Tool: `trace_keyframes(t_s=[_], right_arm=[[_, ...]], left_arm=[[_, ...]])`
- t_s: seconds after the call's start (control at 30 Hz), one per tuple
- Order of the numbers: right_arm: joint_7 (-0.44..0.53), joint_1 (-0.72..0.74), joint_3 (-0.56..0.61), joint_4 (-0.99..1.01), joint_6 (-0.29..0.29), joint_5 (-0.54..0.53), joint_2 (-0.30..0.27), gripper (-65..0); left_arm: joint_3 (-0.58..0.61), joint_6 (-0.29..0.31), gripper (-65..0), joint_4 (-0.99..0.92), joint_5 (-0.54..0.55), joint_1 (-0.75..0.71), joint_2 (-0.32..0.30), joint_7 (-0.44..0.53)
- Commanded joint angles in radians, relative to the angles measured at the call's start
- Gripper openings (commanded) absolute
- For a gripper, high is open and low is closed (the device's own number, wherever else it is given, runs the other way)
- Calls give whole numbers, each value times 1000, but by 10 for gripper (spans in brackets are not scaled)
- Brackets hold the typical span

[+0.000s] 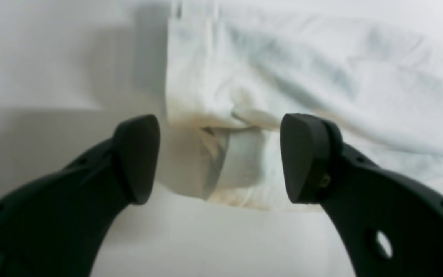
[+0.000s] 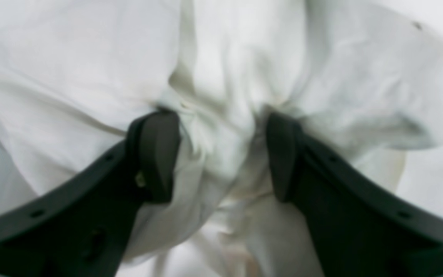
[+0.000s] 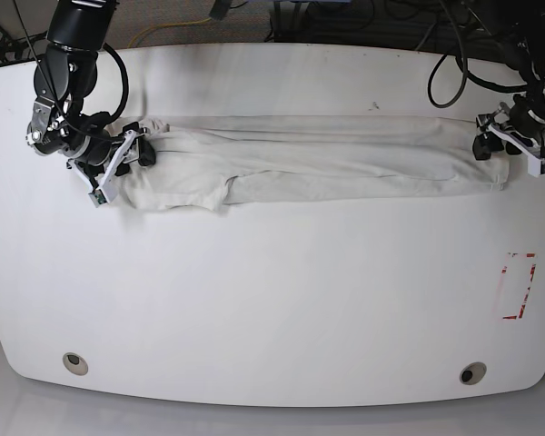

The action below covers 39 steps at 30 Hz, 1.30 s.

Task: Fold the T-shirt properly
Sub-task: 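Smooth the folded strip with both grippers, pulling its ends apart, then move the left gripper inward and grasp the strip's middle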

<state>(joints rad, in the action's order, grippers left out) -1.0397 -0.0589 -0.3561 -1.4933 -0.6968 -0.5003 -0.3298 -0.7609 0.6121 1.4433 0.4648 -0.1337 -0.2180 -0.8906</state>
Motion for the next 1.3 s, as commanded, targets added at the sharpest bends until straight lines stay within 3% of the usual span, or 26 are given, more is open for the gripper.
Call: trace_keyframes(t_s=[0.0, 0.3, 0.37, 0.4, 0.53, 0.6, 0.73, 0.83, 1.13, 1.27], right_arm=[[-17, 3, -2, -10, -1, 5, -13, -300], [-17, 3, -2, -10, -1, 5, -15, -300], [-17, 3, -2, -10, -1, 5, -15, -301], [-17, 3, -2, -10, -1, 5, -15, -301], [-15, 4, -4, -10, -1, 13, -13, -301], [-15, 4, -4, -10, -1, 12, -13, -301], [-15, 3, -4, -7, -1, 15, -13, -301], [-15, 3, -4, -10, -1, 10, -10, -301], [-15, 4, -4, -10, -1, 10, -9, -301], [-15, 6, -4, -10, -1, 13, -9, -301]], left_arm=[[39, -19, -187, -13, 19, 9, -22, 77], [162, -19, -192, -88, 22, 9, -44, 100], [165, -16, -222, -79, 25, 4, -44, 100], [162, -16, -257, -66, 25, 3, -44, 100], [157, -16, -574, 3, 25, -1, -37, 98], [156, -16, -650, 58, 27, -24, -37, 98], [157, -5, -633, 235, 28, -73, -10, 98], [168, 38, -633, 351, 24, -91, 18, 97], [432, 56, -633, 535, 25, -113, 39, 1], [510, 55, -629, 534, 21, -86, 110, 1]])
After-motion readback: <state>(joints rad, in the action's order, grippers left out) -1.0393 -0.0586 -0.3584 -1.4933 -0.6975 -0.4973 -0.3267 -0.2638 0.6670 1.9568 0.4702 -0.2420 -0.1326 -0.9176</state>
